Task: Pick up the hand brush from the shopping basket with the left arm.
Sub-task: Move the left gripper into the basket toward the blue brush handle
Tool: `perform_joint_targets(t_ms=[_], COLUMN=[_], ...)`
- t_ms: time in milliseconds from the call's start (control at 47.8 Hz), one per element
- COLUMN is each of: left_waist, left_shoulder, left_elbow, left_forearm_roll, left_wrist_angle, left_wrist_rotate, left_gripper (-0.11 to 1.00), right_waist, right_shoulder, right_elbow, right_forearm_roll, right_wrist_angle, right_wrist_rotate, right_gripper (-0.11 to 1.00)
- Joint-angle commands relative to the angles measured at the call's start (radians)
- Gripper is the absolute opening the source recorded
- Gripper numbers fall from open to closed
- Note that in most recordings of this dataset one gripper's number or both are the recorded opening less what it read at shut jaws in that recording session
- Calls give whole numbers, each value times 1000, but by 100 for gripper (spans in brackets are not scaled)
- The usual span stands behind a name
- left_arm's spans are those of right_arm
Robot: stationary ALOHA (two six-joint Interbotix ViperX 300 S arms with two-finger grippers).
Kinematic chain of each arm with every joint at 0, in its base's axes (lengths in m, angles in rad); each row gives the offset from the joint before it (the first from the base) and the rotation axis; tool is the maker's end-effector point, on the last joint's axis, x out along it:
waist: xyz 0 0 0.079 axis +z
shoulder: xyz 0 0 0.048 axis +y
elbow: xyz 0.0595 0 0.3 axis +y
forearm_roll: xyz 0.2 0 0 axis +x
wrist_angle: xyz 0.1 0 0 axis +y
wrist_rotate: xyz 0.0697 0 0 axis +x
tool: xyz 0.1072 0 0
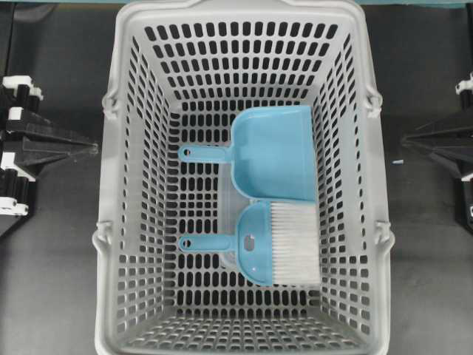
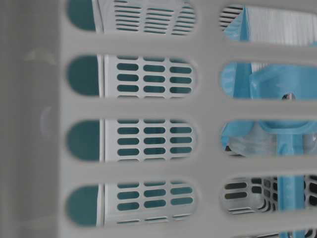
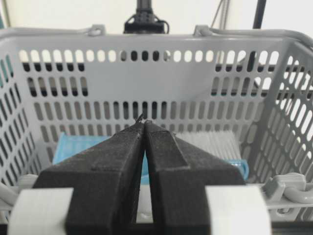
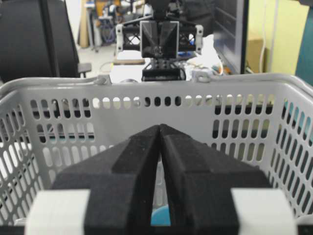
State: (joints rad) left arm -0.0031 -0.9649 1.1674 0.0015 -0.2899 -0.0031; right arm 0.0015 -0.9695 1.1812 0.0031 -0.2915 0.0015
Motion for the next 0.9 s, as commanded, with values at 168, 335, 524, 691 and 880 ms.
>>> perform_joint_targets(t_ms=[168,335,524,691,880], left_waist=[-9,-46,-80,-92,-124], left_shoulder=[112,189,296,399,523], left_elbow=[-184,-348,-537,-669,-782], left_forearm_roll=[41,41,41,43,43], left_wrist_angle=[179,434,660,902,1080], left_wrist_rotate=[-57,-57,-57,-60,-64], left_gripper=[0,0,0,0,0], right_waist=[-32,-41,-44,-46,-44], right_shoulder=[12,6,-3,-17,-32], right_elbow=[-21,-25,-35,-40,-43], right_forearm_roll=[11,11,11,11,14], right_wrist_angle=[2,35,92,143,179], right_wrist_rotate=[3,3,5,8,52], right_gripper=[0,0,0,0,11])
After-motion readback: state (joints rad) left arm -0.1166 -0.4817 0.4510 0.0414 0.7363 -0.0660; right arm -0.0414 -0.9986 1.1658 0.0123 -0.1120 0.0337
